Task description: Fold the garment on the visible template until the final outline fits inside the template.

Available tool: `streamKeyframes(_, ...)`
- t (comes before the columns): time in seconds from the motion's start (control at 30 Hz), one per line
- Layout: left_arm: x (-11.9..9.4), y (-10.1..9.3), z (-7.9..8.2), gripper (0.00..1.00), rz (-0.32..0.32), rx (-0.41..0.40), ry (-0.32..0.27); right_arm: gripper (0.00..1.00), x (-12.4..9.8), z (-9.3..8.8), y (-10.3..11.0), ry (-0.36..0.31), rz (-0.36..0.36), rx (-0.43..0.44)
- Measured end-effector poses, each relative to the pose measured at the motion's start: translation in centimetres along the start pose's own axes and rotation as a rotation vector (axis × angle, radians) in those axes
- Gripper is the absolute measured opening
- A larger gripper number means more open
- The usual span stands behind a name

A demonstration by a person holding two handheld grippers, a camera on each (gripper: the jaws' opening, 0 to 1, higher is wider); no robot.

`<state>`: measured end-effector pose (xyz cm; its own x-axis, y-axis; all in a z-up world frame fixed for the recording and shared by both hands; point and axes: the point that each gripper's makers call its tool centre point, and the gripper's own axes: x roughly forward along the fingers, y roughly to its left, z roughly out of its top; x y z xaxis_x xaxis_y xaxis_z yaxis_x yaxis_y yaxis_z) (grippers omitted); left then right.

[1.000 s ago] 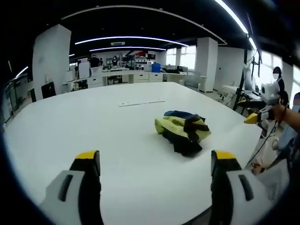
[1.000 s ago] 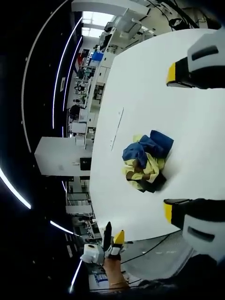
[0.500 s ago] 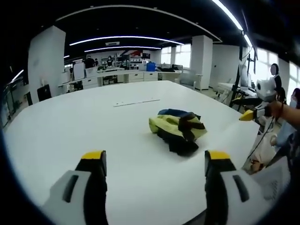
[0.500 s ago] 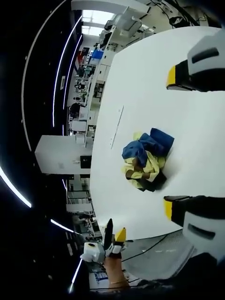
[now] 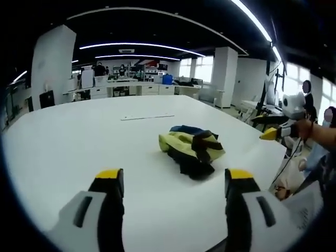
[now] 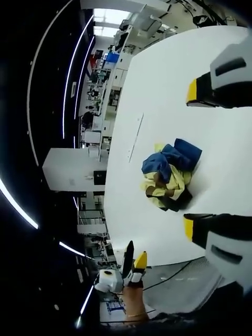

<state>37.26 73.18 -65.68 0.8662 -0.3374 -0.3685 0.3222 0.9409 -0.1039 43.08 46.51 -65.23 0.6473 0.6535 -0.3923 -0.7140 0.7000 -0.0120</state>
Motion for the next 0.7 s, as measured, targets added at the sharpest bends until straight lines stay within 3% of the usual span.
streamKeyframes(0.27, 1.1, -1.2, -0.2, 0.64, -0.042, 0.023, 0.015, 0.76, 1.3, 0.1, 1.1, -0.007, 0.049, -0.008)
streamKeyframes(0.47, 2.1, -1.8, -0.5, 0.55, -0.072, 0.041, 0.026, 0.63, 2.2, 0.0, 2.0, -0.011, 0.085, -0.044)
streamKeyframes(0.7, 3.4, -2.9, -1.0, 0.51, -0.118, -0.011, 0.040, 0.52, 3.5, 0.4, 2.7, -0.013, 0.125, -0.071)
